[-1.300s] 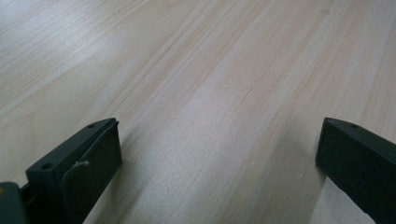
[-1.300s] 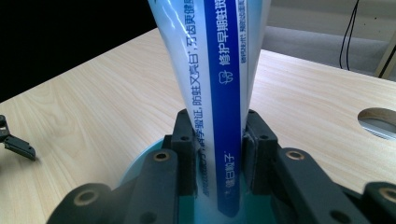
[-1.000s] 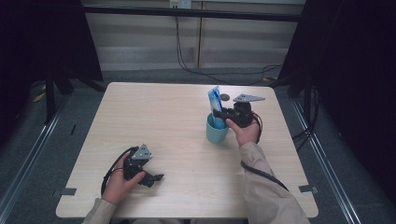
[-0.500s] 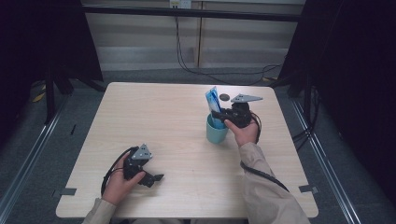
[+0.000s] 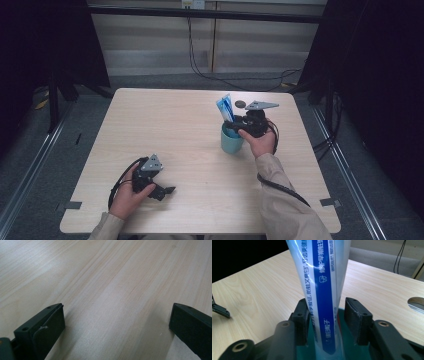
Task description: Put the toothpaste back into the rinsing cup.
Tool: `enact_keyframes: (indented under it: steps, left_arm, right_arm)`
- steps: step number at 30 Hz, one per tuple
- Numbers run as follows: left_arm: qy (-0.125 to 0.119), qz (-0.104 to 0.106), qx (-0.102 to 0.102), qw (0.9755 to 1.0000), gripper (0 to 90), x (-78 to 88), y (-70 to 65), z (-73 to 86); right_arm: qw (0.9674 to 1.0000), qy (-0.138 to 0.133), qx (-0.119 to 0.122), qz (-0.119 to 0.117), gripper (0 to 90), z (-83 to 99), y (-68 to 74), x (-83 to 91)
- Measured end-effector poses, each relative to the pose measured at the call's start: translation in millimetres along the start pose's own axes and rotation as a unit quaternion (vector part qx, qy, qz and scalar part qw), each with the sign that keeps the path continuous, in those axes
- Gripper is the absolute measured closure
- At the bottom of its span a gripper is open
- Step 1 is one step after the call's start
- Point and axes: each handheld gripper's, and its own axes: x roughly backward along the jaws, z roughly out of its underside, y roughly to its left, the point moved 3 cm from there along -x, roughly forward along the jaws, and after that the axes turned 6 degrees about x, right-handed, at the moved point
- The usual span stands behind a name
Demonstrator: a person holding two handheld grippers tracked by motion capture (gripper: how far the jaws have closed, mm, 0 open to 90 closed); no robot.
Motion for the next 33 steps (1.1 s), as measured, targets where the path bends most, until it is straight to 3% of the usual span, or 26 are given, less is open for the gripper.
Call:
enact_keyframes:
  steps: [14, 33]
  left_arm:
    - [0.0, 0.0, 0.0, 1.0, 0.0, 0.0, 0.0, 0.0]
    - [0.0, -0.001, 0.0, 1.0, 0.0, 0.1, 0.0, 0.0]
  right_arm:
    - [0.9999, 0.015, -0.003, 0.005, 38.4, -1.8, 1.5, 0.1]
    - [0.9997, 0.021, 0.009, -0.005, 24.6, -7.4, 6.2, 4.1]
